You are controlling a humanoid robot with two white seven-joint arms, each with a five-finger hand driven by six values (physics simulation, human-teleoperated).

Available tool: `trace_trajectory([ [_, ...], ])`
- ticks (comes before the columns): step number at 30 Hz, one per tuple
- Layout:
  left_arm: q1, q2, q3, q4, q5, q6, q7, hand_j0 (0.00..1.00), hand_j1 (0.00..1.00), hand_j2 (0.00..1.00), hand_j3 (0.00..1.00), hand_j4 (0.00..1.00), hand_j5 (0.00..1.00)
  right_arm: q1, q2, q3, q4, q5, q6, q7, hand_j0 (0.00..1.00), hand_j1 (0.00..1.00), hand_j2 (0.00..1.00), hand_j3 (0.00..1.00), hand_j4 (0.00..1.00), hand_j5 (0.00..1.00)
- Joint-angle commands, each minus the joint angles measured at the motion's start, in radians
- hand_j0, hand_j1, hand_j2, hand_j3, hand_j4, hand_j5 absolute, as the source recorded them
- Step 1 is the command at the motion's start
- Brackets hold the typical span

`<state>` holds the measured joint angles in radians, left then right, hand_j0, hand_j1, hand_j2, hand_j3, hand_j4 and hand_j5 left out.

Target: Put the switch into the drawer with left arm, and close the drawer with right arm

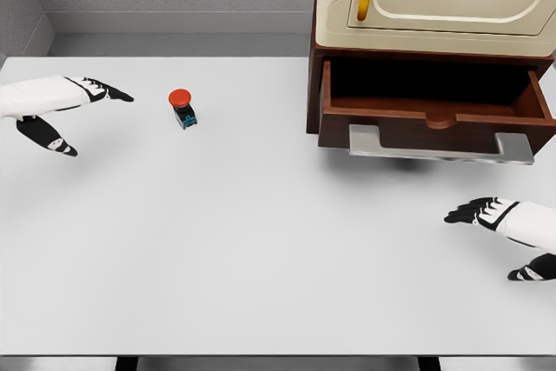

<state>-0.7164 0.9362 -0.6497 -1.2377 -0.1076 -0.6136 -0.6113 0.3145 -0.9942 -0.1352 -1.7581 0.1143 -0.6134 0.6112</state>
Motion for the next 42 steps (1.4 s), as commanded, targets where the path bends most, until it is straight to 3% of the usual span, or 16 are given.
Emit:
trace_trajectory([
  [1, 0.0, 0.001, 0.001, 0.0, 0.006, 0.003, 0.0, 1.0, 1.0, 1.0, 1.0, 1.0, 1.0, 0.0, -0.001, 0.0, 0.0, -0.007, 0.003, 0.0, 1.0, 1.0, 1.0, 1.0, 1.0, 1.0],
  [6, -0.014, -0.016, -0.001, 0.017, -0.017, 0.003, 0.0, 1.0, 1.0, 1.0, 1.0, 1.0, 1.0, -0.014, -0.001, -0.001, 0.0, -0.007, 0.003, 0.0, 1.0, 1.0, 1.0, 1.0, 1.0, 1.0],
  [7, -0.043, -0.059, -0.004, 0.052, -0.049, 0.003, 0.0, 1.0, 1.0, 1.0, 1.0, 1.0, 1.0, -0.014, -0.003, -0.001, 0.0, -0.007, 0.003, 0.0, 1.0, 1.0, 1.0, 1.0, 1.0, 1.0],
  [9, -0.117, -0.214, -0.004, 0.208, -0.161, 0.003, 0.0, 1.0, 1.0, 1.0, 1.0, 1.0, 1.0, -0.012, -0.02, -0.003, 0.0, -0.007, 0.003, 0.0, 1.0, 1.0, 1.0, 1.0, 1.0, 1.0],
  [13, -0.15, -0.289, -0.004, 0.262, -0.228, 0.003, 0.0, 1.0, 1.0, 1.0, 1.0, 1.0, 1.0, -0.011, -0.02, -0.011, 0.0, -0.005, 0.003, 0.0, 1.0, 1.0, 1.0, 1.0, 1.0, 1.0],
  [16, -0.218, -0.395, -0.004, 0.418, -0.316, 0.003, 0.0, 1.0, 1.0, 1.0, 1.0, 1.0, 1.0, -0.003, -0.017, -0.014, 0.0, -0.005, 0.003, 0.0, 1.0, 1.0, 1.0, 1.0, 1.0, 1.0],
  [17, -0.221, -0.401, -0.004, 0.428, -0.322, 0.003, 0.0, 0.99, 0.99, 0.99, 0.99, 0.99, 0.99, -0.002, -0.018, -0.015, 0.002, -0.005, 0.003, 0.0, 1.0, 1.0, 1.0, 1.0, 1.0, 1.0],
  [20, -0.229, -0.436, -0.004, 0.451, -0.359, 0.003, 0.0, 0.97, 0.97, 0.97, 0.97, 0.97, 0.97, 0.009, -0.009, -0.046, 0.003, -0.007, 0.003, 0.0, 0.68, 0.68, 0.68, 0.68, 0.68, 0.68],
  [24, -0.241, -0.454, -0.004, 0.463, -0.406, 0.003, 0.0, 0.91, 0.91, 0.91, 0.91, 0.91, 0.91, 0.08, 0.009, -0.136, 0.003, -0.015, 0.003, 0.0, 0.52, 0.52, 0.52, 0.52, 0.52, 0.52],
  [28, -0.264, -0.502, -0.015, 0.492, -0.432, 0.003, 0.0, 0.87, 0.87, 0.87, 0.87, 0.87, 0.87, 0.143, 0.068, -0.248, 0.003, -0.025, 0.003, 0.0, 0.52, 0.52, 0.52, 0.52, 0.52, 0.52],
  [33, -0.272, -0.525, -0.03, 0.492, -0.471, 0.003, 0.0, 0.86, 0.86, 0.86, 0.86, 0.86, 0.86, 0.163, 0.129, -0.267, 0.002, -0.027, 0.003, 0.0, 0.49, 0.49, 0.49, 0.49, 0.49, 0.49],
  [42, -0.272, -0.536, -0.044, 0.492, -0.475, 0.003, 0.0, 0.73, 0.73, 0.73, 0.73, 0.73, 0.73, 0.21, 0.138, -0.357, 0.003, -0.05, 0.003, 0.0, 0.49, 0.49, 0.49, 0.49, 0.49, 0.49],
])
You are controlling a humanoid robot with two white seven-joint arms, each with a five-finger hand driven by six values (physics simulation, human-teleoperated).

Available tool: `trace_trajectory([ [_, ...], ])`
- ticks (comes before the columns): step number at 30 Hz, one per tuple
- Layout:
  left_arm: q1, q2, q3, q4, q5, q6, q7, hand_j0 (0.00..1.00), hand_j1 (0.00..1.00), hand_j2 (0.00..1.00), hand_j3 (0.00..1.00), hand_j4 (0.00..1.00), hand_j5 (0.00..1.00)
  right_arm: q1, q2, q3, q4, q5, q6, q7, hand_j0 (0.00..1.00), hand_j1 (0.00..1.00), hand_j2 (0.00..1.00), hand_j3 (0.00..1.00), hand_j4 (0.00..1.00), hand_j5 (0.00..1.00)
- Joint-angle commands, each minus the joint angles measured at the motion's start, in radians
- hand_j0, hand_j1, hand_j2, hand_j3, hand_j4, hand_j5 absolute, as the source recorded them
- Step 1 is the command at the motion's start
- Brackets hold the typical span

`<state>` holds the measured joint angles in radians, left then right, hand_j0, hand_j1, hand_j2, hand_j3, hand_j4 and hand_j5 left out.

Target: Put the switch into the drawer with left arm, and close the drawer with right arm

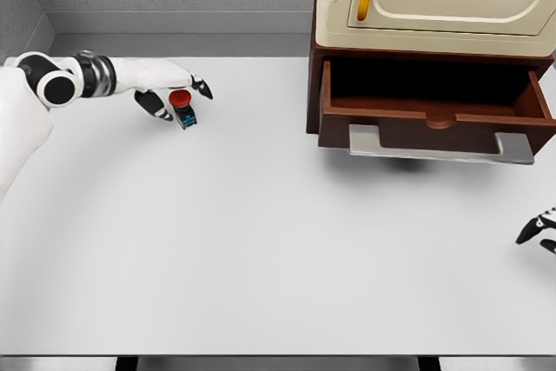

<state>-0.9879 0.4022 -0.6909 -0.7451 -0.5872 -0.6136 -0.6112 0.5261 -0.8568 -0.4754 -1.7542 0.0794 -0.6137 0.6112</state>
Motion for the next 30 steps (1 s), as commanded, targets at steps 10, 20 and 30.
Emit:
trace_trajectory([
  [10, 0.0, 0.0, -0.001, 0.001, 0.0, 0.003, 0.0, 0.7, 0.7, 0.7, 0.7, 0.7, 0.7, -0.003, -0.002, -0.038, -0.004, -0.058, 0.003, 0.0, 0.49, 0.49, 0.49, 0.49, 0.49, 0.49],
  [20, 0.002, 0.006, -0.002, -0.007, 0.0, 0.003, 0.0, 0.48, 0.48, 0.48, 0.48, 0.48, 0.48, -0.005, -0.041, -0.063, -0.004, -0.116, 0.003, 0.0, 0.51, 0.51, 0.51, 0.51, 0.51, 0.51],
  [30, -0.006, 0.01, -0.007, -0.016, 0.003, 0.003, 0.0, 0.38, 0.38, 0.38, 0.38, 0.38, 0.38, -0.005, -0.065, -0.065, -0.004, -0.132, 0.003, 0.0, 0.51, 0.51, 0.51, 0.51, 0.51, 0.51],
])
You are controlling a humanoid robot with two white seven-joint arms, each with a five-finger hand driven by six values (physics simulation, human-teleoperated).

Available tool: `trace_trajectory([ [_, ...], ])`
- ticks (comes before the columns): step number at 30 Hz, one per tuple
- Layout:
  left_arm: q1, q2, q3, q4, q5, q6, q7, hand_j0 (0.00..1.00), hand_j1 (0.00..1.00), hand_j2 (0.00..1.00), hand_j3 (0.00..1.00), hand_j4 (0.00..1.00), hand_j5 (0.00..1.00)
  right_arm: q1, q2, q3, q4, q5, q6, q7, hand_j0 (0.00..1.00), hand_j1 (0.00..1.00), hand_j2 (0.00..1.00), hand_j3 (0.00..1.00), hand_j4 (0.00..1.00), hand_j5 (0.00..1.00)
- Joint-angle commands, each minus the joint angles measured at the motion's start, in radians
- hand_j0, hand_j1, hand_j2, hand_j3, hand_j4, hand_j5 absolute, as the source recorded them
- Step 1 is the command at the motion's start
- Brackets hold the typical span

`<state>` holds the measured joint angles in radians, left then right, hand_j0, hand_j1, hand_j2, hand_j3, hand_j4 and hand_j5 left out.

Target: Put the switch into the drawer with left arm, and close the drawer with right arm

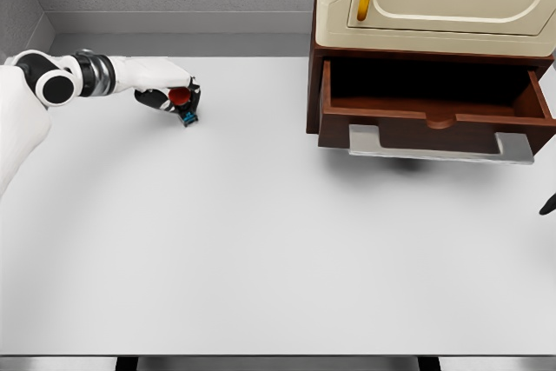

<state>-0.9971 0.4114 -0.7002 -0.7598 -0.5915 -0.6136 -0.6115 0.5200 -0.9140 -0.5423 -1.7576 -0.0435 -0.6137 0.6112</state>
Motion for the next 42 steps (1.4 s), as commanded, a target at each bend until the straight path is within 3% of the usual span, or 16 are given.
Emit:
trace_trajectory([
  [1, -0.002, 0.003, -0.015, -0.025, 0.007, 0.003, 0.001, 0.38, 0.38, 0.38, 0.38, 0.38, 0.38, -0.003, -0.011, 0.007, 0.0, -0.009, 0.003, 0.0, 0.5, 0.5, 0.5, 0.5, 0.5, 0.5],
  [9, -0.031, 0.026, -0.013, -0.131, 0.033, 0.003, 0.001, 0.38, 0.38, 0.38, 0.38, 0.38, 0.38, -0.005, -0.02, 0.021, 0.0, -0.007, 0.003, 0.0, 0.54, 0.54, 0.54, 0.54, 0.54, 0.54],
  [15, -0.031, 0.014, -0.015, -0.271, 0.055, 0.003, 0.001, 0.37, 0.37, 0.37, 0.37, 0.37, 0.37, -0.005, -0.02, 0.036, 0.0, -0.006, 0.003, 0.0, 0.55, 0.55, 0.55, 0.55, 0.55, 0.55],
  [19, -0.051, -0.008, -0.015, -0.291, 0.061, 0.003, 0.001, 0.36, 0.36, 0.36, 0.36, 0.36, 0.36, -0.005, -0.02, 0.036, 0.0, -0.006, 0.003, 0.0, 0.55, 0.55, 0.55, 0.55, 0.55, 0.55],
  [32, -0.078, 0.046, -0.016, -0.486, 0.243, 0.003, 0.001, 0.36, 0.36, 0.36, 0.36, 0.36, 0.36, -0.008, -0.025, 0.053, 0.0, -0.007, 0.003, 0.0, 0.55, 0.55, 0.55, 0.55, 0.55, 0.55],
  [37, -0.084, 0.092, -0.051, -0.608, 0.326, 0.003, 0.001, 0.36, 0.36, 0.36, 0.36, 0.36, 0.36, -0.006, -0.026, 0.053, 0.0, -0.007, 0.003, 0.0, 0.55, 0.55, 0.55, 0.55, 0.55, 0.55],
  [42, -0.086, 0.079, -0.056, -0.618, 0.349, 0.003, 0.001, 0.36, 0.36, 0.36, 0.36, 0.36, 0.36, -0.006, -0.026, 0.053, 0.0, -0.007, 0.003, 0.0, 0.55, 0.55, 0.55, 0.55, 0.55, 0.55],
])
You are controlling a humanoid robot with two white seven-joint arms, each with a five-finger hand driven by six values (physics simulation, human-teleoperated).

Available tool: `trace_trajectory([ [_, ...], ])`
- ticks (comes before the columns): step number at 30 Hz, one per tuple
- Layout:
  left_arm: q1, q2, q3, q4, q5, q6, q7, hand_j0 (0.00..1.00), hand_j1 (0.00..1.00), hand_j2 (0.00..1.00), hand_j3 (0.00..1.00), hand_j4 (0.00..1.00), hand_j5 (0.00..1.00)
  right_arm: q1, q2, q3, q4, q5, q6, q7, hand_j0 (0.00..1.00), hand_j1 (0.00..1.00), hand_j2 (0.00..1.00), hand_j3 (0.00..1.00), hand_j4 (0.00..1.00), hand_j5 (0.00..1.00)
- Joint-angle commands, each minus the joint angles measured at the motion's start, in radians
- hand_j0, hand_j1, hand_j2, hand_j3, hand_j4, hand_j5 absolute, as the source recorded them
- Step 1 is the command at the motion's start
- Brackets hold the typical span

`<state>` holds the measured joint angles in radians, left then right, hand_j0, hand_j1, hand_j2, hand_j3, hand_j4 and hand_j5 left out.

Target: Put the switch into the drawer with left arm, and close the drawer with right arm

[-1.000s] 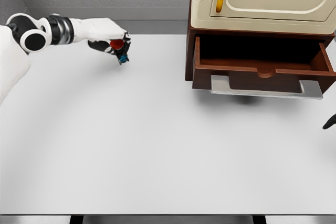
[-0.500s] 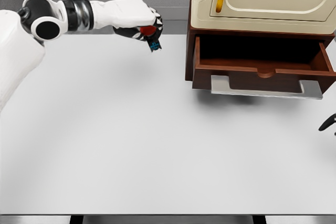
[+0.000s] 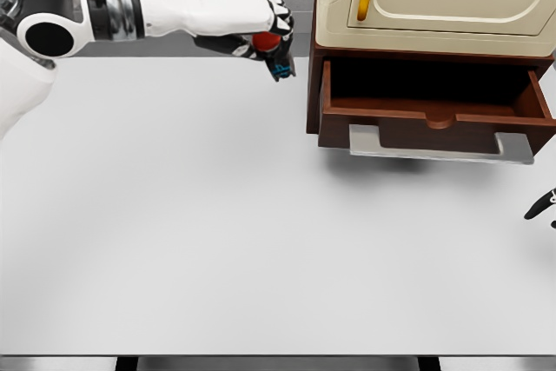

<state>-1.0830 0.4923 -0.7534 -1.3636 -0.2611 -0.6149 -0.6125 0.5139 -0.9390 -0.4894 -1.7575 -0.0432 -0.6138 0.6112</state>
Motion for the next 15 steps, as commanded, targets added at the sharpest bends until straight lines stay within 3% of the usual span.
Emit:
trace_trajectory([
  [1, -0.002, -0.008, -0.007, -0.014, 0.017, 0.004, 0.002, 0.36, 0.36, 0.36, 0.36, 0.36, 0.36, 0.0, -0.001, 0.0, 0.0, -0.007, 0.003, 0.0, 0.55, 0.55, 0.55, 0.55, 0.55, 0.55],
  [8, -0.003, -0.103, -0.021, 0.02, 0.008, 0.004, 0.002, 0.36, 0.36, 0.36, 0.36, 0.36, 0.36, -0.018, -0.014, 0.0, 0.0, -0.006, 0.003, 0.0, 0.54, 0.54, 0.54, 0.54, 0.54, 0.54],
  [15, -0.037, -0.241, -0.023, 0.17, -0.007, 0.004, 0.002, 0.36, 0.36, 0.36, 0.36, 0.36, 0.36, -0.011, -0.014, 0.025, 0.0, -0.003, 0.003, 0.0, 0.55, 0.55, 0.55, 0.55, 0.55, 0.55],
])
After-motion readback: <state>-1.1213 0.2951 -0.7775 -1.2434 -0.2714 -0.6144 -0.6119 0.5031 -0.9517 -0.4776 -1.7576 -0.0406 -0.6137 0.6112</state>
